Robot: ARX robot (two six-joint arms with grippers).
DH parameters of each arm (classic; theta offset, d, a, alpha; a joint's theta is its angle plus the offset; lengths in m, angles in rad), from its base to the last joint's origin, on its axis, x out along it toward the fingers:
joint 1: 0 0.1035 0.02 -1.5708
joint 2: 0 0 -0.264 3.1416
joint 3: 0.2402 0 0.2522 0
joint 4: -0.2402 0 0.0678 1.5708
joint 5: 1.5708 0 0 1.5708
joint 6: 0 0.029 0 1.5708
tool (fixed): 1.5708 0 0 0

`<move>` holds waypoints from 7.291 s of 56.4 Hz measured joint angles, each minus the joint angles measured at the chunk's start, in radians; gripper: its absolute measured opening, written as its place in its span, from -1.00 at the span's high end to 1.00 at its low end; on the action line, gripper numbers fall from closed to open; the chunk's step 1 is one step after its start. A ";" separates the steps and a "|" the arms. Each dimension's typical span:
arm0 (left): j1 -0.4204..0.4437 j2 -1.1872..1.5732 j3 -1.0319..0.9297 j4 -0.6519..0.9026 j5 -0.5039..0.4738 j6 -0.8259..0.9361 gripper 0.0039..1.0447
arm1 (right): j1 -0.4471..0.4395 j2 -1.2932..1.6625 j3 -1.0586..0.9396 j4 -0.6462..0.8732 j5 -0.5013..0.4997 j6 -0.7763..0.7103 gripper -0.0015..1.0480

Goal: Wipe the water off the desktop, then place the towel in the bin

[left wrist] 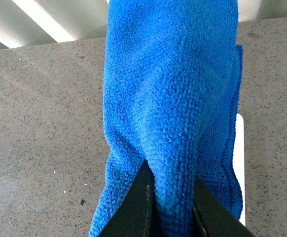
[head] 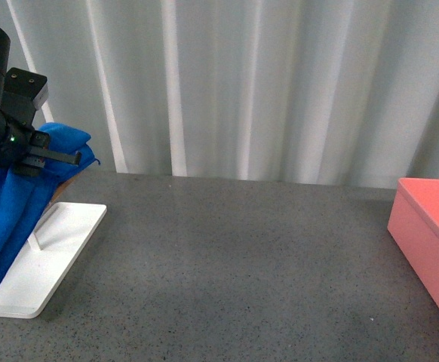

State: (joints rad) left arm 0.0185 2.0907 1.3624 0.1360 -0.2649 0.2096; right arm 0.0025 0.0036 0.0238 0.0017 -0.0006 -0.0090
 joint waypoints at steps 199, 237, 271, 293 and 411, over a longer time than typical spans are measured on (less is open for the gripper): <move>-0.425 -0.528 -0.283 0.044 0.352 -0.472 -0.42 | -0.011 1.240 0.519 0.745 -0.779 0.218 0.94; 0.297 -0.982 -0.741 -0.355 0.864 0.126 -0.88 | -0.013 1.330 0.570 0.692 -0.666 0.219 0.94; 0.274 -1.352 -1.264 0.500 0.548 -0.190 0.51 | 0.000 1.337 0.589 0.657 -0.645 0.196 0.94; 0.116 -1.572 -1.338 0.377 0.393 -0.210 0.93 | 0.008 1.335 0.591 0.637 -0.633 0.193 0.94; -0.018 -2.087 -1.338 -0.135 0.266 -0.212 -0.88 | 0.290 2.215 1.033 0.283 -0.235 0.246 0.94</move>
State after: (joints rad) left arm 0.0006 0.0040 0.0246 0.0006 0.0013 -0.0025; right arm 0.2920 2.2185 1.0565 0.2844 -0.2352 0.2371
